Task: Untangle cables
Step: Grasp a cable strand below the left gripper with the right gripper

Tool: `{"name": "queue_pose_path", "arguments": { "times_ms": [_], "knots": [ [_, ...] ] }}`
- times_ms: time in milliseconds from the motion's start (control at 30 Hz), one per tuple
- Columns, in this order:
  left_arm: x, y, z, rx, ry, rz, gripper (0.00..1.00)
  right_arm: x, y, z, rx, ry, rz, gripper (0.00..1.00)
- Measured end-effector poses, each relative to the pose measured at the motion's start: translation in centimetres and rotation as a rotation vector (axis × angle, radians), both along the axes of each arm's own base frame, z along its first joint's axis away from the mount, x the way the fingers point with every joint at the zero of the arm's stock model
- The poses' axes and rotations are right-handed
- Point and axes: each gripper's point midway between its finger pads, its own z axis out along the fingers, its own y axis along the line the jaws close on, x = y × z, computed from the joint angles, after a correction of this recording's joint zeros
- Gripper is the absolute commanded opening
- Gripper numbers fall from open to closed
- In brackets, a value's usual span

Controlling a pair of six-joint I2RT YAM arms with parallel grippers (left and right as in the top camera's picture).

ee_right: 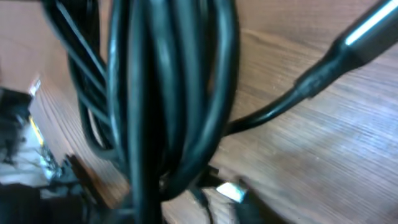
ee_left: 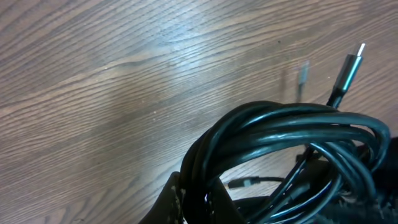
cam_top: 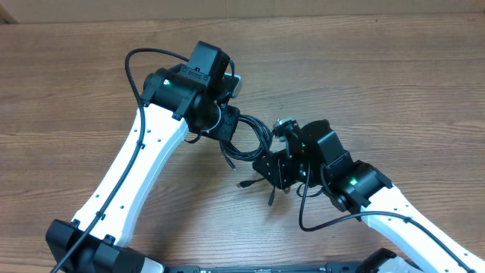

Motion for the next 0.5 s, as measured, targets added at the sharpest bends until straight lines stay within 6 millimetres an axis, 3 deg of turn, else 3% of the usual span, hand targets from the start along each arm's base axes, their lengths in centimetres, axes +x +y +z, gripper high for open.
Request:
{"name": "queue_pose_path", "arguments": {
  "times_ms": [100, 200, 500],
  "knots": [
    [0.1, -0.1, 0.1, -0.005, -0.005, 0.0, 0.04, 0.0, 0.1, 0.1, 0.013, 0.013, -0.012, 0.04],
    [0.6, 0.2, 0.1, 0.014, -0.025, 0.017, 0.04, -0.2, 0.4, 0.3, 0.045, 0.053, -0.027, 0.04],
    [2.7, 3.8, 0.2, 0.175, -0.114, 0.262, 0.04, -2.2, 2.0, 1.7, 0.169, 0.187, 0.032, 0.04]
  ]
}}
